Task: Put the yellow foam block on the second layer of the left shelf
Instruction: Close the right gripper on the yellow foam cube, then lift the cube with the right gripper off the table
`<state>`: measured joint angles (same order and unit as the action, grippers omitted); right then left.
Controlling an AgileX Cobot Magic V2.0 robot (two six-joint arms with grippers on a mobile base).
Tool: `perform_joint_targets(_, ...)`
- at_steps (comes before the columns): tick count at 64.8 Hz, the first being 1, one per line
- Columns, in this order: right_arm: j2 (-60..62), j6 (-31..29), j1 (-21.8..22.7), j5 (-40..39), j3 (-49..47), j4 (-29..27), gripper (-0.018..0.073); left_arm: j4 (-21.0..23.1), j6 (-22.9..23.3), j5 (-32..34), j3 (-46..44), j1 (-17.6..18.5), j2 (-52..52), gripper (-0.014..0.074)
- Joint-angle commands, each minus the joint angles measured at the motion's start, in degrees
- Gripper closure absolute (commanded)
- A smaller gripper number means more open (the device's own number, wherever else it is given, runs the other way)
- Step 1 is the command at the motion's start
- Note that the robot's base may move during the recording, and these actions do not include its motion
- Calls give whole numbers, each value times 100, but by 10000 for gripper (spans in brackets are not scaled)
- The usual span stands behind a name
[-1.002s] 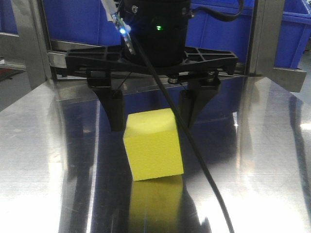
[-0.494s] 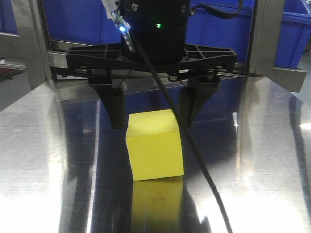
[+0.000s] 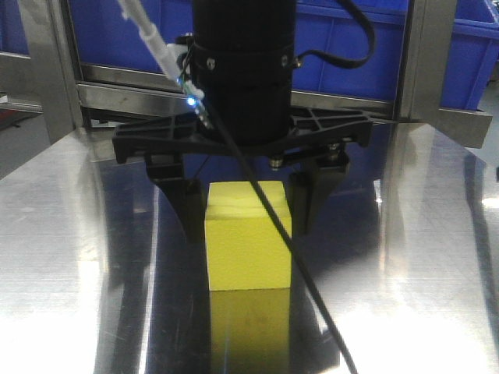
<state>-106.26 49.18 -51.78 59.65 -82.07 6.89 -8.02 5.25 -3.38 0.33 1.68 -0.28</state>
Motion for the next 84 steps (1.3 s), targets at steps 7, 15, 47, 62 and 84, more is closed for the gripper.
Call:
perform_joint_targets(7, 180, 9, 104, -183, -168, 132, -72, 35, 27, 466, 134, -17, -121, 460)
perform_joint_targets(15, 180, 9, 151, -162, -168, 132, -55, 35, 27, 466, 134, -17, -121, 460)
perform_joint_targets(47, 510, -139, 210, -162, -94, 198, 96, 35, 27, 466, 134, -17, -121, 460)
perform_joint_targets(62, 1231, -1114, 758, -318, 421, 137, 96, 35, 27, 466, 134, -17, -121, 460)
perform_joint_targets(84, 3131, -3181, 2124, -1647, 2591, -689, 96, 35, 27, 466, 134, -17, -121, 460)
